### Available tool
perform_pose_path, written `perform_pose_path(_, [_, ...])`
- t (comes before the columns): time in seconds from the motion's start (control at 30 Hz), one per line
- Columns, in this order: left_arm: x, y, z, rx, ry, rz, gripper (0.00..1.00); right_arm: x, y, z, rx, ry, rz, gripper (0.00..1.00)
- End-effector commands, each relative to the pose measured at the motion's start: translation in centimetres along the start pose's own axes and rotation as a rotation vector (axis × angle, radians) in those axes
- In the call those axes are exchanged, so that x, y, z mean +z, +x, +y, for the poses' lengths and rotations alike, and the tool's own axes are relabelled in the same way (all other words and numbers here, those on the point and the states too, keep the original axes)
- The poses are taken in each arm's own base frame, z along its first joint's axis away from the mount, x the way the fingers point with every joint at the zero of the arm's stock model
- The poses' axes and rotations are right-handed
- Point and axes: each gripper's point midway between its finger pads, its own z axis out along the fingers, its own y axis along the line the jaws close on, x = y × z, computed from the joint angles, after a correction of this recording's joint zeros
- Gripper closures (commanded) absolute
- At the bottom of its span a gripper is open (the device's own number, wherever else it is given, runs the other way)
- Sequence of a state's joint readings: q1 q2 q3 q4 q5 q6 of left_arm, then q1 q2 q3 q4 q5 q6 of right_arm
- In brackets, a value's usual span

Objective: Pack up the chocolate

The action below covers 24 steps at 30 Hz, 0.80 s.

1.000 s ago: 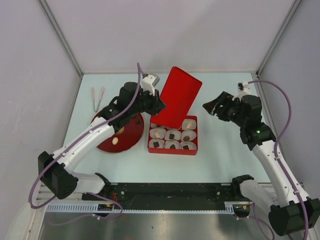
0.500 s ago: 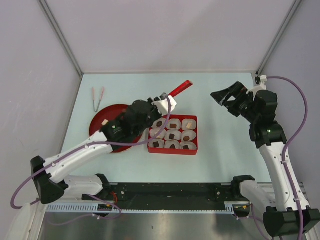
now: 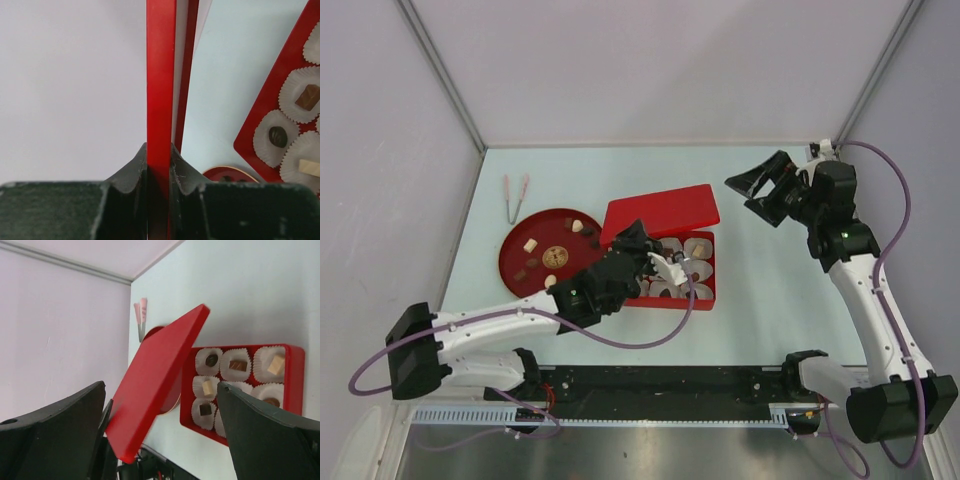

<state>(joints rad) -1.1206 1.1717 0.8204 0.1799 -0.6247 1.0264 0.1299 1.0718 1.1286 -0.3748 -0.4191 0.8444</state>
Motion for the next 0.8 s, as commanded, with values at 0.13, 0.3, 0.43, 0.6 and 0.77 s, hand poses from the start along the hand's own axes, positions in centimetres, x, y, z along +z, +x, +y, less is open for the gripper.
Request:
perform_pose_path(0.13, [-0.1, -2.6, 2.5, 0.066, -0.201, -0.050, 1.00, 1.9, 2.4, 2.0, 0.037, -0.049, 0.112, 0.03])
perform_pose_path(0.3, [0.1, -2.8, 2.5, 0.089, -0.249, -0.041, 1.00, 3.0, 4.1, -0.1, 0.058, 0.010, 0.155, 0.03])
perform_pose_path(0.43, [0.3, -3.0, 1.9, 0.096, -0.248, -0.043, 1.00, 3.6, 5.1, -0.7, 0.099, -0.018, 0.170, 0.10])
perform_pose_path(0.6, [0.4, -3.3, 0.5, 0.100, -0.224, -0.049, 1.00, 4.2, 5.8, -1.5, 0.133, -0.023, 0.186, 0.20])
perform_pose_path(0.77, [0.5, -3.2, -1.1, 0.102, -0.205, -0.046, 1.00, 4.6, 6.4, -2.4, 0.176, -0.038, 0.199, 0.33])
